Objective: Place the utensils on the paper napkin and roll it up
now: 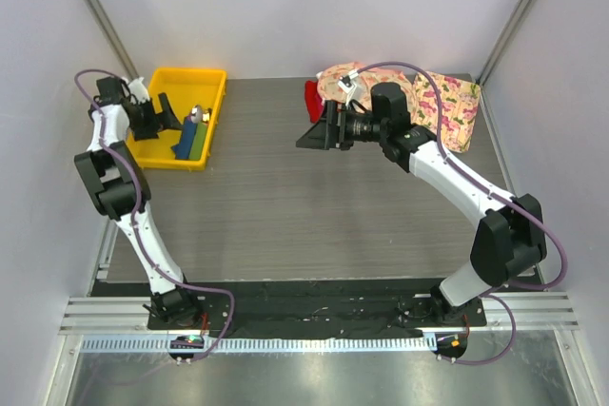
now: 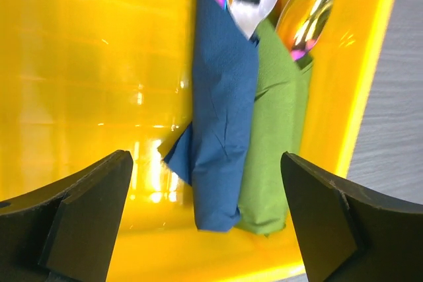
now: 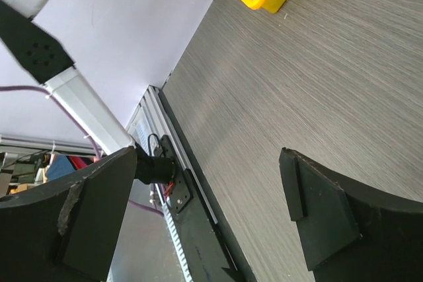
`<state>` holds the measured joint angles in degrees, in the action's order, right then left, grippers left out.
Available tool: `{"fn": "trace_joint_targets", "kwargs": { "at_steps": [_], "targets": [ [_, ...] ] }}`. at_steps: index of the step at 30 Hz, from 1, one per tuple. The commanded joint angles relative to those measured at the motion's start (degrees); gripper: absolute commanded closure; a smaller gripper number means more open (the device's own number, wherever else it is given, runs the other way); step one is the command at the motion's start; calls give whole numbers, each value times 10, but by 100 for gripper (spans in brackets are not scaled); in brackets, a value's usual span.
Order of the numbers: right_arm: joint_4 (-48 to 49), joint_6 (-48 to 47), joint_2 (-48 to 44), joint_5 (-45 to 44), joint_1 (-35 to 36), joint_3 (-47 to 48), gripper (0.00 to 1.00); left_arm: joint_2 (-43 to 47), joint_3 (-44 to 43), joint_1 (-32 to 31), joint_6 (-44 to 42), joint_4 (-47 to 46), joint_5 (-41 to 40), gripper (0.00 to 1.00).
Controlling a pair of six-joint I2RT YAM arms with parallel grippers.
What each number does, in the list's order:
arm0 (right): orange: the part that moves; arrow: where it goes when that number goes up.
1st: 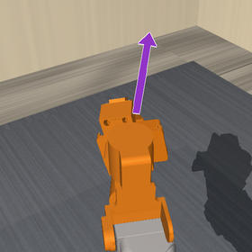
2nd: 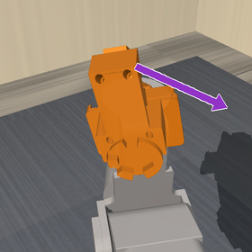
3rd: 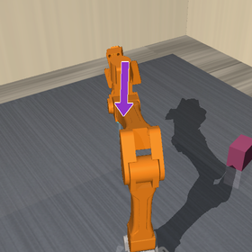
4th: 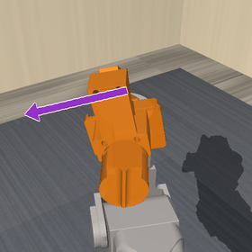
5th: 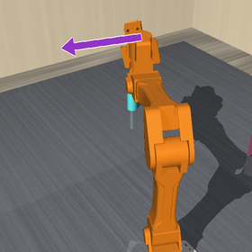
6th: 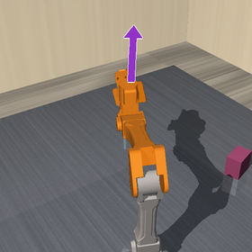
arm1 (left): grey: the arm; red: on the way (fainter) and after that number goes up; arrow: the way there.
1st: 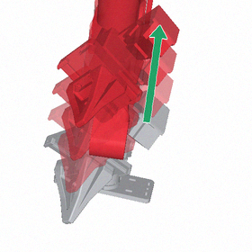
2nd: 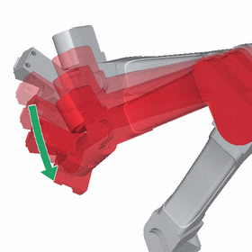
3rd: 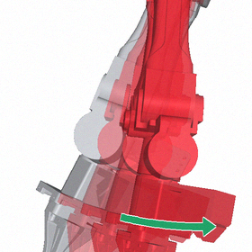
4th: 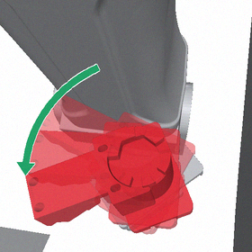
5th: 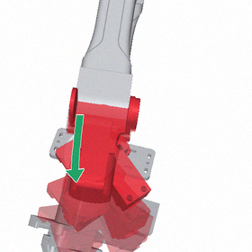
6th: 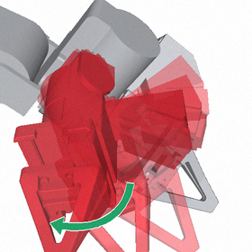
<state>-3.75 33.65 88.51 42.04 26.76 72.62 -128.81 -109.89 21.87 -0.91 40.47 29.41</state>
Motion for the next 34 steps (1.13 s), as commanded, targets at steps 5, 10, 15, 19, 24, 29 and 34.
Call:
{"fn": "trace_joint_targets", "kwargs": {
  "at_steps": [5, 10, 15, 19, 24, 29, 34],
  "targets": [
    [-33, -50, -64, -34, -39, 13, 0, 167, 9, -30, 35, -51, -118, 0],
    [-87, -83, -87, -70, -81, 11, 0, 232, -28, -91, 38, 33, -151, 0],
    [-181, -138, -139, -170, -107, -1, 0, 280, -24, -182, 37, 101, -185, 0],
    [-214, -177, -193, -257, -124, -66, 0, 343, 64, -248, 48, 103, -178, 0],
    [-258, -211, -239, -313, -157, -135, 0, 416, 213, -327, 34, 87, -170, 0],
    [-266, -213, -286, -314, -172, -196, 0, 468, 297, -329, 41, 46, -207, 0],
    [-266, -217, -301, -303, -189, -202, 0, 465, 286, -329, 53, 70, -233, 0]
  ]
}}
